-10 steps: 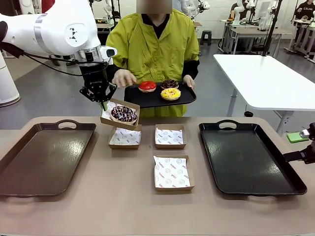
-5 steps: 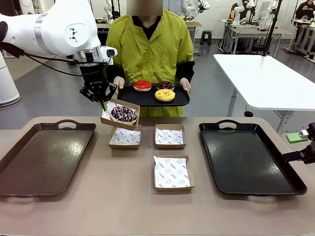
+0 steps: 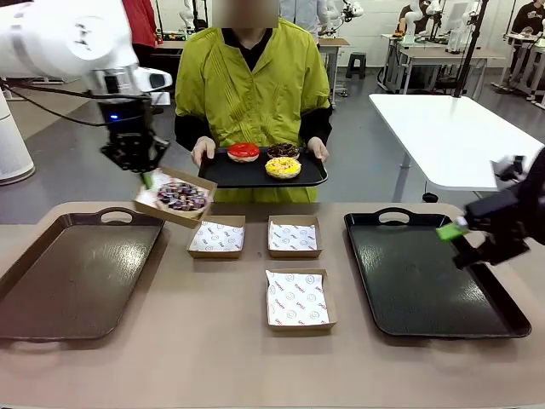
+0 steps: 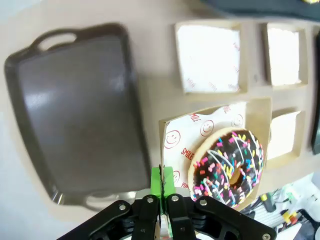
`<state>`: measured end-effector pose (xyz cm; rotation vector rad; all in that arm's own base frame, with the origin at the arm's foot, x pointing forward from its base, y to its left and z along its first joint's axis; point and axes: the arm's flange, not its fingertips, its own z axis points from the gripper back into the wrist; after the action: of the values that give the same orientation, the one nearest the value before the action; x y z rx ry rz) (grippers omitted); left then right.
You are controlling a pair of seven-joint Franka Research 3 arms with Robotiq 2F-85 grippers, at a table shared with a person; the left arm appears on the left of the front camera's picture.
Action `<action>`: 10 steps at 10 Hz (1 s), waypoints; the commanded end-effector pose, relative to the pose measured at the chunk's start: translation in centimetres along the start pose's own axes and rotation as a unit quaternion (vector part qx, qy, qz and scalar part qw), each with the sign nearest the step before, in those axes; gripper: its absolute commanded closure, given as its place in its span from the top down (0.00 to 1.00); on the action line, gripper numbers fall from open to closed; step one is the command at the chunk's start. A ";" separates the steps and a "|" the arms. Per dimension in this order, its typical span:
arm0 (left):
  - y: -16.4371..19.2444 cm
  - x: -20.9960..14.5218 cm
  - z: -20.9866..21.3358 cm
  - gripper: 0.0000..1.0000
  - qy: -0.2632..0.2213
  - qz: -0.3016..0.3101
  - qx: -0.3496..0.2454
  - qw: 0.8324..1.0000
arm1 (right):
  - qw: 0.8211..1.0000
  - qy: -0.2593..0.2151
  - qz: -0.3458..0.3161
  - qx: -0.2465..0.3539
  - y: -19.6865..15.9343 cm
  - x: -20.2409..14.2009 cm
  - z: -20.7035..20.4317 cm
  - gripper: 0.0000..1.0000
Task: Individually package the donuts and arrange them on the tray.
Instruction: Place the picked Paper togo box on the Handle tray while simultaneously picking up another Paper togo box from the table with the other hand.
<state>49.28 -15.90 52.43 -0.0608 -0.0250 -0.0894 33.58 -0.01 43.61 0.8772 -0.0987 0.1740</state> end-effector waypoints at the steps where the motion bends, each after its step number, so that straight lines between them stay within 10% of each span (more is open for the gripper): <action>1: 3.7 -3.2 0.0 0.01 0.020 -0.008 0.013 1.000 | 0.997 0.021 -0.006 -0.068 4.1 3.1 -2.9 1.00; 6: 11.0 -6.8 -2.5 0.01 0.020 0.011 0.031 0.999 | 0.972 0.026 0.023 -0.231 11.5 8.1 -12.4 1.00; 10: 11.8 -6.2 -4.0 0.01 -0.018 -0.001 0.051 0.999 | 0.978 0.048 0.026 -0.200 11.7 7.6 -14.4 1.00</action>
<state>44.45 -3.81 47.57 0.0206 -0.0234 -0.0679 39.05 19.86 43.53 0.4007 -0.0741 0.2415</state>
